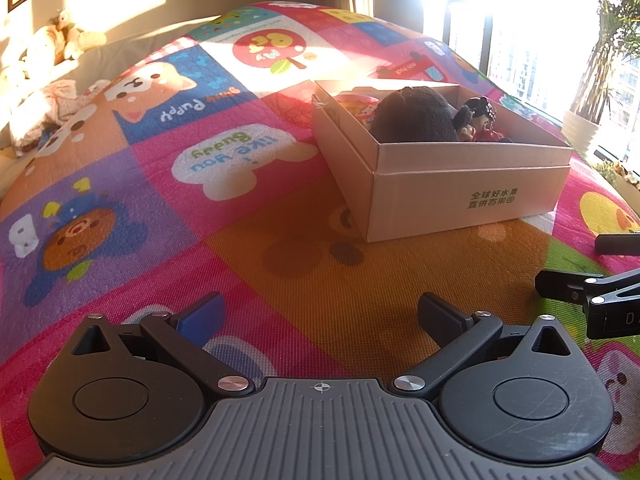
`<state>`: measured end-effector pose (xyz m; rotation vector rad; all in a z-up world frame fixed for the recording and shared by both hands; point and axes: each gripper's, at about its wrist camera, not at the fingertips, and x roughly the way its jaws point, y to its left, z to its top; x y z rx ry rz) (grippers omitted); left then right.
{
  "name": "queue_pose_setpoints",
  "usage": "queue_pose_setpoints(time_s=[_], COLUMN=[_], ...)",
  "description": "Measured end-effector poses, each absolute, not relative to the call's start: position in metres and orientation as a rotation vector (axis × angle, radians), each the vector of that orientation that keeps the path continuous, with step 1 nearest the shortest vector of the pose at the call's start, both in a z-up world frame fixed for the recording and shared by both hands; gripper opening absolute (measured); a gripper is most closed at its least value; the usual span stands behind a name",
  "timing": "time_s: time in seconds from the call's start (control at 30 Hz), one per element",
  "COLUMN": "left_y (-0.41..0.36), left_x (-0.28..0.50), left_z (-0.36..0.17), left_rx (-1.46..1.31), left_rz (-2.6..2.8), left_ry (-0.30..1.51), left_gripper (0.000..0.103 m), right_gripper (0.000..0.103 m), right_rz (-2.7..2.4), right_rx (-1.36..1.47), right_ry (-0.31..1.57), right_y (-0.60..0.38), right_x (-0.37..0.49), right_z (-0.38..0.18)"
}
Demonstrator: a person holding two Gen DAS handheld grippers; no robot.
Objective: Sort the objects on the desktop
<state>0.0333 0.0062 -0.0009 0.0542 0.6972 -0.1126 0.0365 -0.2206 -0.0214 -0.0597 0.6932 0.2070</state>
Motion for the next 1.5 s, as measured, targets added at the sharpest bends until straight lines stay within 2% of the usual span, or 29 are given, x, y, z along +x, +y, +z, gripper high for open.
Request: queue_pose_setpoints(time_s=[1.0,1.5], left_y=[0.0041,0.007], left_x=[0.0336,0.0286], left_z=[0.0007,0.0054], left_rx=[0.052,0.037], left_rz=[-0.111,-0.114], left_ry=[0.698,0.755], left_gripper=[0.103,0.103], right_gripper=[0.103,0.103], right_rz=[0.207,0.206], right_rx=[-0.061,-0.061], right_ry=[0.693,0.693], right_y=[-0.2207,-0.2209], right_x=[0.0363,0.0363], right_z=[-0.0212,-0.021])
